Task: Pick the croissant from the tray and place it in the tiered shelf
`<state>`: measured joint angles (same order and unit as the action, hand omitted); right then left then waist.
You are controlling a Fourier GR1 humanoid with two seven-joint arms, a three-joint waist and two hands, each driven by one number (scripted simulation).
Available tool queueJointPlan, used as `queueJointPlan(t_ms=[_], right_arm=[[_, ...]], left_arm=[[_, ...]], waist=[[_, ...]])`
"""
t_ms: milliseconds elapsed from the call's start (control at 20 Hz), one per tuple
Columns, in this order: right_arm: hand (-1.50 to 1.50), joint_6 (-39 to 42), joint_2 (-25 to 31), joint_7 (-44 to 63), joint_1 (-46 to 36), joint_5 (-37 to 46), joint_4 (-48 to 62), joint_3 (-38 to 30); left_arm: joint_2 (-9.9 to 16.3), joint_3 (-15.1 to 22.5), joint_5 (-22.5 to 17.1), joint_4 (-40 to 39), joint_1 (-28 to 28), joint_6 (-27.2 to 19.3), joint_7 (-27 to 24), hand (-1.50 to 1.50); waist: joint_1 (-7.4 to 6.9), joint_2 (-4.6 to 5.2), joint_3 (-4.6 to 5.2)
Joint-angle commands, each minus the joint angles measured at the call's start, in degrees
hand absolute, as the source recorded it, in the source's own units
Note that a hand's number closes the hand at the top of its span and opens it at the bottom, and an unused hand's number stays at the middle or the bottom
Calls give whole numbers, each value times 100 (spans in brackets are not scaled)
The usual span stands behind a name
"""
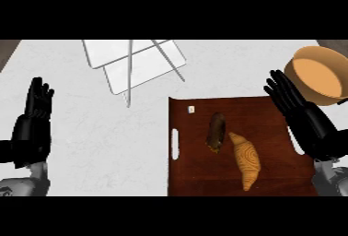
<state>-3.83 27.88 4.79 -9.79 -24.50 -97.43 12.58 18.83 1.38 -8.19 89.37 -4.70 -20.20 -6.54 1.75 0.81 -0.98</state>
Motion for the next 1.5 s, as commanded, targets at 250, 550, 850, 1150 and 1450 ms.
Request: queueJointPlan(t_ms=[250, 550, 850, 1150, 1450], right_arm=[[-150, -1908, 1712, 667, 901, 2215, 360, -1103], [-150, -3443, 742, 890, 2461, 2685, -375, -1097], [-150, -3071, 909, 1226, 3156, 3538, -2110, -61], [-150, -2217, 1530, 3788, 2846, 4307, -3105, 563], [-150, -1004, 2704, 5461, 2597, 5536, -2786, 676]], left_arm=[[292, 735, 213, -648, 731, 740, 650, 0], [301, 1011, 15, -921, 620, 1419, 819, 0], [105, 1207, 150, -804, 581, 1492, 879, 0], [92, 1219, 167, -808, 466, 1610, 923, 0], [160, 1195, 225, -967, 308, 1680, 851, 0]], waist=[[652, -127, 175], [231, -127, 107], [-69, -110, 110], [-215, -82, 127], [-366, -27, 183]])
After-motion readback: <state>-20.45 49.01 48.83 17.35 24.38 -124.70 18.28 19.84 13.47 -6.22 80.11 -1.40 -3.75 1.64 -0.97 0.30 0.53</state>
